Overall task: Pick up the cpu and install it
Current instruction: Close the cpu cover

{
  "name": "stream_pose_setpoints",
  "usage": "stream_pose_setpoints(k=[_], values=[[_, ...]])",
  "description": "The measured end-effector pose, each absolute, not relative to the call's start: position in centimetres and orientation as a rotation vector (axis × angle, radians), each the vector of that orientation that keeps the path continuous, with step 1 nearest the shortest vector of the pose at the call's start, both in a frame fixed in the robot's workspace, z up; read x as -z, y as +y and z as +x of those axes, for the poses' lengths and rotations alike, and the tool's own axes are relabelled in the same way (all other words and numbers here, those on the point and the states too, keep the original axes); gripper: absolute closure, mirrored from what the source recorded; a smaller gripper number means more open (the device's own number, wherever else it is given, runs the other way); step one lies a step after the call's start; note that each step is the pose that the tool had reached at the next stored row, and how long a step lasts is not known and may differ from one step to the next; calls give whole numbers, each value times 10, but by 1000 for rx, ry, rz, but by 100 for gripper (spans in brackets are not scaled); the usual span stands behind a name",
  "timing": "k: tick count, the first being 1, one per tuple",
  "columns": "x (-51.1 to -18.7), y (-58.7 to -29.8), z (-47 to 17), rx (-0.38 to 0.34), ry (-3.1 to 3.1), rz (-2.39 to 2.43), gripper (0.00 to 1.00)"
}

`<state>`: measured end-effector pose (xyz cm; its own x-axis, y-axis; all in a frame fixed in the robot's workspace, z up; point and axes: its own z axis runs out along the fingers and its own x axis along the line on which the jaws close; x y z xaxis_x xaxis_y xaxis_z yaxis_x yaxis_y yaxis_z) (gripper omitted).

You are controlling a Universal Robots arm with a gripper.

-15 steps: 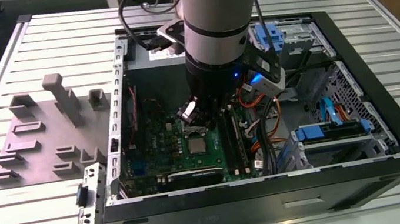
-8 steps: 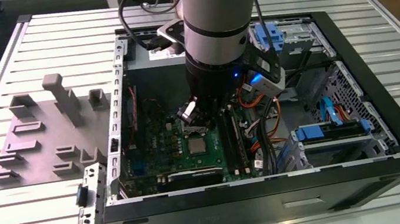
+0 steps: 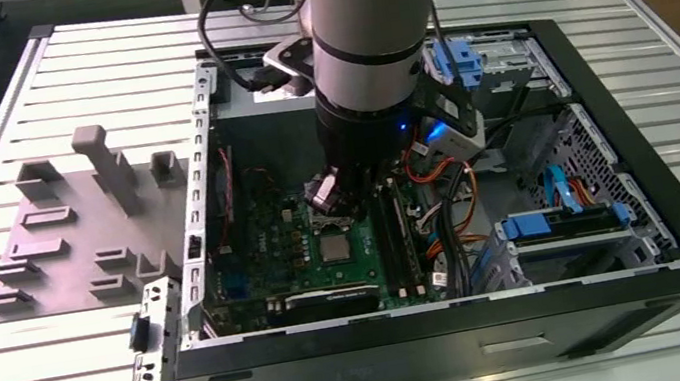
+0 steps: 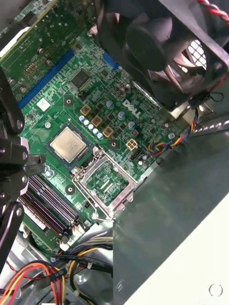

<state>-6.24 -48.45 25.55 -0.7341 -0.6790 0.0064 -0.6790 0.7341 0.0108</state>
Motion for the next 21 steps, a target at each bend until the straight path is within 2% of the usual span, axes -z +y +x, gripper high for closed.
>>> stream_pose_setpoints(k=[10,21], values=[[-253,-461,-51,15,-2913,1143,89],[-248,-457,-46,17,-2862,1250,89]])
